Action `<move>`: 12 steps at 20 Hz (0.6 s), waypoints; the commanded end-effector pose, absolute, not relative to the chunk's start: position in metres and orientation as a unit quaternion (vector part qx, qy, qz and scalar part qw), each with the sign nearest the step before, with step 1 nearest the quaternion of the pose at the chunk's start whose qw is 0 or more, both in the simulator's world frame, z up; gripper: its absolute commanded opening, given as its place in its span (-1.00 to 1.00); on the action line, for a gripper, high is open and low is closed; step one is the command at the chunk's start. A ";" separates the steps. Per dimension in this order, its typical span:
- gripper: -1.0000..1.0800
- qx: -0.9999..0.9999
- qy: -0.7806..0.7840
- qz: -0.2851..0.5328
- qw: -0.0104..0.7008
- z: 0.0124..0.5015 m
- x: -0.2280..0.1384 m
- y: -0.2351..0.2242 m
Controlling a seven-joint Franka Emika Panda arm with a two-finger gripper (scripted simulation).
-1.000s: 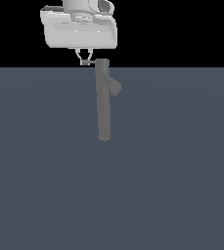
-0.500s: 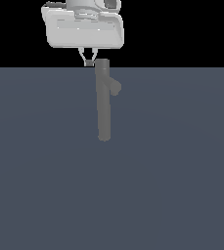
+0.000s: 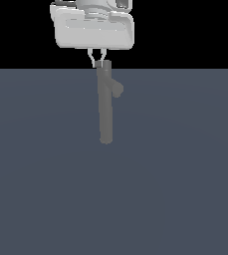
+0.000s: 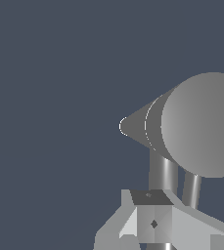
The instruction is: Turn on the faucet by rotating a designated handle.
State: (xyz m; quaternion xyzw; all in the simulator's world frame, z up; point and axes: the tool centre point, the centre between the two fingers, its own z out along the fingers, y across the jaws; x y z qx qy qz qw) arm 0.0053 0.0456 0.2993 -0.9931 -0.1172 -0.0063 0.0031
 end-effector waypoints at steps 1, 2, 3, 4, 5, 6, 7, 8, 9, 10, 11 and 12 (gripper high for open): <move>-1.00 -0.995 -0.096 0.000 0.000 0.301 -0.002 0.011; -1.00 -0.993 -0.118 -0.006 0.003 0.299 0.004 0.043; -1.00 -0.993 -0.116 -0.005 0.003 0.300 0.007 0.037; -1.00 -0.993 -0.114 -0.005 0.002 0.300 0.009 0.031; -1.00 -0.994 -0.112 -0.004 0.002 0.300 0.011 0.025; -1.00 -0.994 -0.110 -0.004 0.002 0.300 0.014 0.019; -1.00 -0.994 -0.108 -0.003 0.002 0.300 0.016 0.013; -1.00 -0.994 -0.106 -0.003 0.001 0.300 0.018 0.007; -1.00 -0.995 -0.105 -0.002 0.001 0.300 0.020 0.001; -1.00 -0.995 -0.103 -0.002 0.001 0.300 0.022 -0.004; -1.00 -0.995 -0.101 -0.001 0.001 0.300 0.025 -0.010; -1.00 -0.995 -0.099 -0.001 0.000 0.300 0.027 -0.015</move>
